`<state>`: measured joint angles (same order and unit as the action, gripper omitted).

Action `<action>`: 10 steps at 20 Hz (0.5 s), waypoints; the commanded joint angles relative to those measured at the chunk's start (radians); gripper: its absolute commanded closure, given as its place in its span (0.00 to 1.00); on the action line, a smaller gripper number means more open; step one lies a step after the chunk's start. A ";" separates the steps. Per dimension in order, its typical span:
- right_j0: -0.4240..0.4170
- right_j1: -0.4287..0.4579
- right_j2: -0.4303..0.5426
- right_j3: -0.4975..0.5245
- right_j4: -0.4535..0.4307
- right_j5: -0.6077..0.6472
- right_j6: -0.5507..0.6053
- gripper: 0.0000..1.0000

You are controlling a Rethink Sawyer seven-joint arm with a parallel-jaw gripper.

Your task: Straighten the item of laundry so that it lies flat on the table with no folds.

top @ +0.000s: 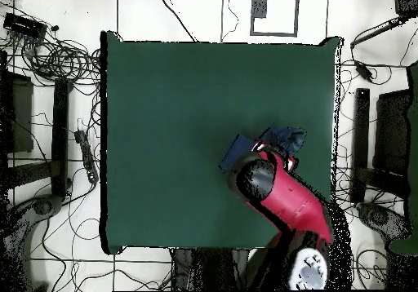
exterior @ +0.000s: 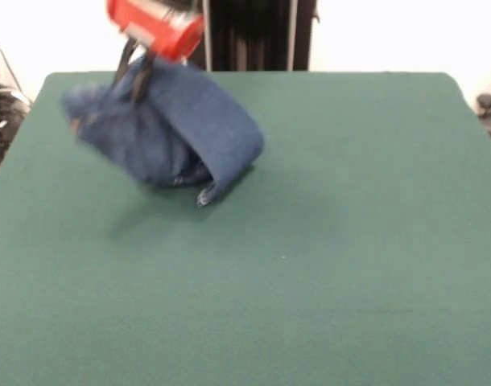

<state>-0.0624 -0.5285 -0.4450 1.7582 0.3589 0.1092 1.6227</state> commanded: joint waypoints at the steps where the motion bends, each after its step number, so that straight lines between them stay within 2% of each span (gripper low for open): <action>1: -0.120 0.119 0.389 0.052 -0.110 -0.301 0.260 1.00; 4: -0.186 0.186 0.468 0.010 -0.195 -0.430 0.291 1.00; 6: -0.212 0.216 0.502 -0.011 -0.226 -0.469 0.297 1.00; 10: -0.261 0.232 0.584 -0.003 -0.239 -0.455 0.311 1.00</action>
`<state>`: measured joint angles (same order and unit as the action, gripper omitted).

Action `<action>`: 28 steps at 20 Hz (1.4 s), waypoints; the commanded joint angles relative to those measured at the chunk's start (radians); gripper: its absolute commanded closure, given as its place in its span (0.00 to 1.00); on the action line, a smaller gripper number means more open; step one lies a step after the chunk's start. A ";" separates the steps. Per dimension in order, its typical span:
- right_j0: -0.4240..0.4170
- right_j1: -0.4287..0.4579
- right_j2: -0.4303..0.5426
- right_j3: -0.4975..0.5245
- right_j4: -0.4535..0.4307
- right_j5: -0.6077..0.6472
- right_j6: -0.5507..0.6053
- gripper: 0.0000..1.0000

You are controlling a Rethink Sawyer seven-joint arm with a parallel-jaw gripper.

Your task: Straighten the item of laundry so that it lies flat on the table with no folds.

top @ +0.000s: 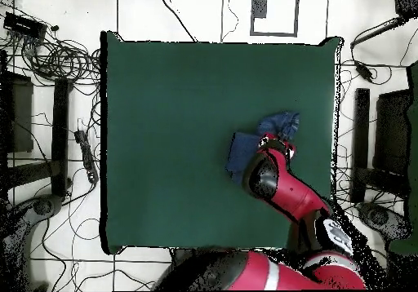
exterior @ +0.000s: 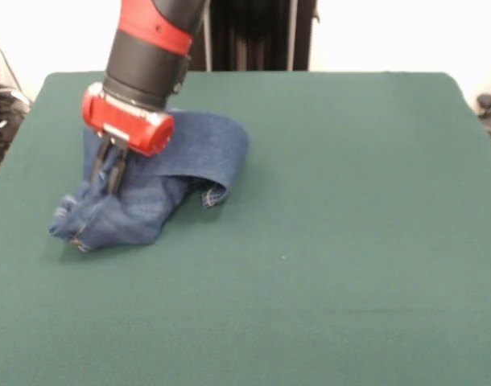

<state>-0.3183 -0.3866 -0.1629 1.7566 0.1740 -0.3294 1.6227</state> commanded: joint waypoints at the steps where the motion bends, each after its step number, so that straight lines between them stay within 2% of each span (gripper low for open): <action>1: -0.012 0.088 0.317 0.000 -0.050 -0.001 0.307 1.00; 4: -0.050 0.084 0.379 0.008 -0.048 0.054 0.291 1.00; 7: -0.015 0.069 0.341 0.011 0.014 0.089 0.273 1.00; 9: 0.059 0.064 0.252 -0.004 0.098 0.139 0.244 1.00; 11: 0.160 0.070 0.131 -0.031 0.203 0.213 0.209 1.00; 12: 0.234 0.084 0.041 -0.056 0.271 0.274 0.186 1.00; 14: 0.319 0.107 -0.065 -0.093 0.341 0.365 0.171 1.00; 17: 0.428 0.147 -0.199 -0.139 0.416 0.435 0.176 1.00; 18: 0.498 0.186 -0.294 -0.170 0.458 0.480 0.187 1.00; 21: 0.623 0.267 -0.489 -0.232 0.495 0.598 0.234 1.00; 22: 0.685 0.323 -0.604 -0.264 0.511 0.670 0.266 1.00; 26: 0.801 0.439 -0.847 -0.326 0.509 0.840 0.375 1.00; 28: 0.812 0.449 -0.831 -0.333 0.511 0.852 0.434 1.00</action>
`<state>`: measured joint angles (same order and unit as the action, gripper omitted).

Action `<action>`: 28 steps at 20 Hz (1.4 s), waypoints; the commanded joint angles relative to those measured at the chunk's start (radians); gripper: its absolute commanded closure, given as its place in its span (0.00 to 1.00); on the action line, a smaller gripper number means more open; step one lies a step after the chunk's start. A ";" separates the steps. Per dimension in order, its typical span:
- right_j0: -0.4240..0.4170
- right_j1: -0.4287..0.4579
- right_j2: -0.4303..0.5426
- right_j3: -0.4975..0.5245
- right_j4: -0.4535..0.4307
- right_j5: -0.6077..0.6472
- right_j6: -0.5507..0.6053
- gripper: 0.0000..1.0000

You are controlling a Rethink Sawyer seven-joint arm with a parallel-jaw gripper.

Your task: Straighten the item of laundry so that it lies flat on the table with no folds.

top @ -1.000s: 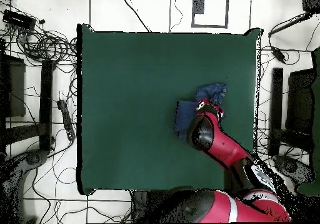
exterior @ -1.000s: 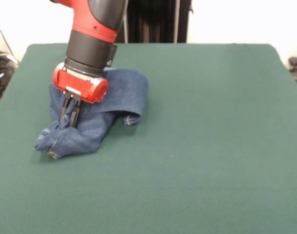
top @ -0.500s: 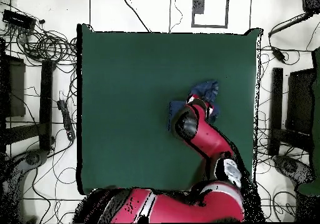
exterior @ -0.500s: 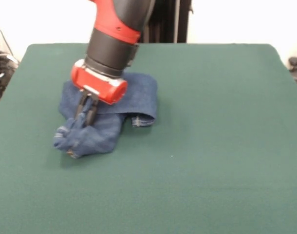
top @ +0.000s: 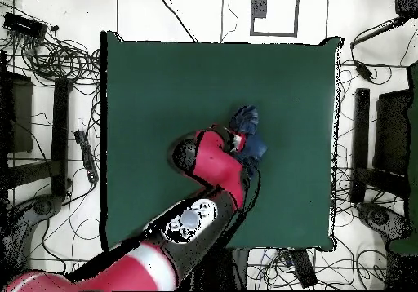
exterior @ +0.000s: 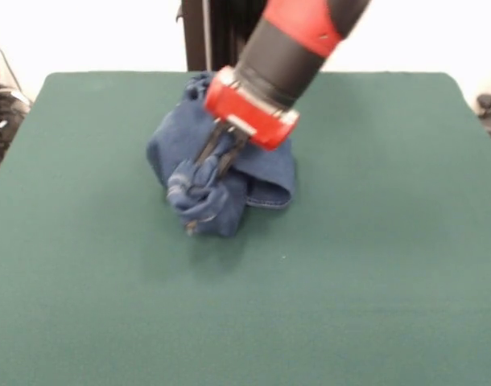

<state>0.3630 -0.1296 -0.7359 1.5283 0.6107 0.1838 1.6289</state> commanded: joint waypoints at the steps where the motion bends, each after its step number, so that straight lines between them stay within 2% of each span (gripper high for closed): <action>1: 0.129 0.202 -0.249 -0.111 0.078 0.329 0.443 1.00; 3: 0.129 0.214 -0.220 -0.111 0.095 0.320 0.489 1.00; 6: 0.145 0.257 -0.266 -0.131 0.092 0.351 0.533 1.00; 14: 0.113 0.240 -0.170 -0.146 0.085 0.335 0.588 1.00; 15: 0.101 0.221 -0.142 -0.146 0.066 0.330 0.589 0.00; 18: 0.061 0.156 -0.054 -0.118 0.055 0.302 0.529 0.00; 25: 0.056 0.129 -0.037 -0.111 0.047 0.325 0.554 0.00; 28: 0.046 0.059 0.008 -0.068 0.046 0.353 0.535 0.00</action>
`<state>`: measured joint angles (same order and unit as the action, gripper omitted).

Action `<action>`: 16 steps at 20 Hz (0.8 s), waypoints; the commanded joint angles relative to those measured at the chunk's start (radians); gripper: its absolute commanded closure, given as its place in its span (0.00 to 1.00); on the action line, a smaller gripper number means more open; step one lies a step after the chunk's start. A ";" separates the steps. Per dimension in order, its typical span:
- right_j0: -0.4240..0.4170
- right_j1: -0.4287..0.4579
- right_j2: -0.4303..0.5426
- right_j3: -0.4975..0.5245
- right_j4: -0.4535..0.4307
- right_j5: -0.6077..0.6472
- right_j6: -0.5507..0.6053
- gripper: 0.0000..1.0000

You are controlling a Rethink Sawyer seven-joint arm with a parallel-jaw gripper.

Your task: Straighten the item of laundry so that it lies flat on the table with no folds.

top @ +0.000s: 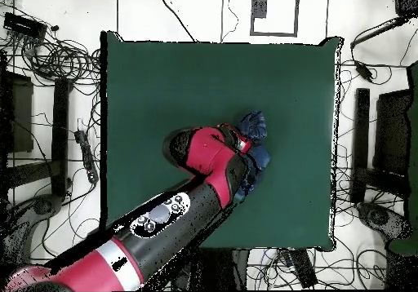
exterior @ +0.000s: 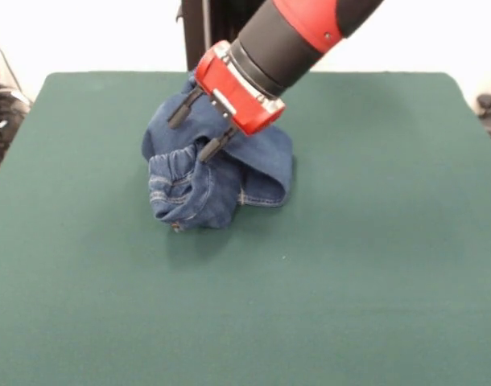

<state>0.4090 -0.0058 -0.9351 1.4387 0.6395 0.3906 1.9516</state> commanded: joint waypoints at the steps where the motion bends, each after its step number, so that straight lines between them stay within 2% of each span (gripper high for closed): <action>1: -0.027 -0.136 0.265 0.067 0.017 0.121 0.159 0.00; 5: -0.156 -0.383 0.483 0.245 0.017 -0.018 -0.014 0.00; 6: -0.210 -0.458 0.553 0.304 0.015 -0.053 -0.070 0.00; 8: -0.291 -0.549 0.646 0.379 0.001 -0.087 -0.132 0.00; 12: -0.402 -0.624 0.742 0.435 -0.088 -0.107 -0.173 0.00; 16: -0.454 -0.611 0.768 0.427 -0.224 -0.187 -0.104 0.00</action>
<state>-0.0182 -0.5378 -0.4411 1.7113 0.5342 0.2958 1.9516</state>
